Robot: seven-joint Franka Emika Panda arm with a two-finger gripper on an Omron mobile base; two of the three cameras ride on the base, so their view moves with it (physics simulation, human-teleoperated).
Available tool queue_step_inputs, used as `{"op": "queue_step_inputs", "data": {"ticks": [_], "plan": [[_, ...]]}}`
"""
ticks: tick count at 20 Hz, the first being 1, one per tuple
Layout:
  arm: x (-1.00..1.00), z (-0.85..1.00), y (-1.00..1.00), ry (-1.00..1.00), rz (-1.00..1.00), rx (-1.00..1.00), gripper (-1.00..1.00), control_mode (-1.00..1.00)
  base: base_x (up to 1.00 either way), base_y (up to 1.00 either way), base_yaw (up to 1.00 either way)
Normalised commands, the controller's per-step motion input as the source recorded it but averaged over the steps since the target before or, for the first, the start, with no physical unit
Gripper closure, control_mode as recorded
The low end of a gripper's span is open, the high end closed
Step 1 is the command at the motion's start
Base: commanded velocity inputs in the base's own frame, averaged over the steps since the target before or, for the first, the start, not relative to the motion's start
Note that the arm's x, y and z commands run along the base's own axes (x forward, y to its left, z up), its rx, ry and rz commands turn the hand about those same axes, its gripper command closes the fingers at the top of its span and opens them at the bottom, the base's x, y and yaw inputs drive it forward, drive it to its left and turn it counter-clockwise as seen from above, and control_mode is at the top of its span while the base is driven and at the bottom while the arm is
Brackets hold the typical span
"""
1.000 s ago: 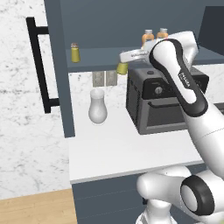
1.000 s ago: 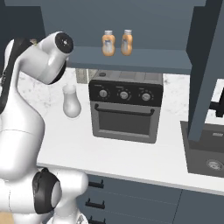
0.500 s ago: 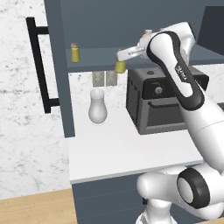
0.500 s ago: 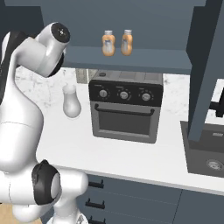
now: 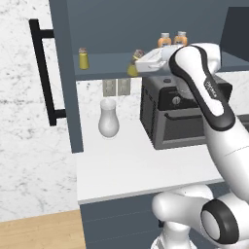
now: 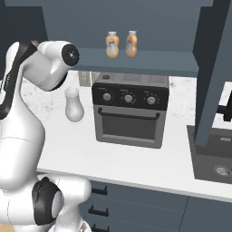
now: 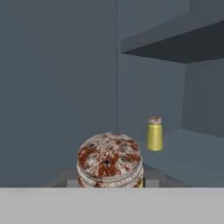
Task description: Put the shaker and condiment bottle from the counter next to their counterparts in the cabinet.
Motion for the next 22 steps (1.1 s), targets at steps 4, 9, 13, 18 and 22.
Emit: {"op": "queue_step_inputs", "data": {"ticks": [4,9,13,18,22], "plan": [[0.00,-0.09,0.00,-0.06,0.01,-0.09,1.00,-1.00,0.00,0.00,0.00],[0.00,0.00,0.00,0.00,0.00,-0.02,1.00,-1.00,0.00,0.00,0.00],[0.24,0.01,0.00,0.02,0.00,0.00,1.00,-1.00,0.00,0.00,0.00],[0.74,0.01,0.00,0.05,0.00,0.00,1.00,-1.00,0.00,0.00,0.00],[0.82,0.00,0.00,0.00,0.02,0.00,1.00,-1.00,0.00,0.00,0.00]]}}
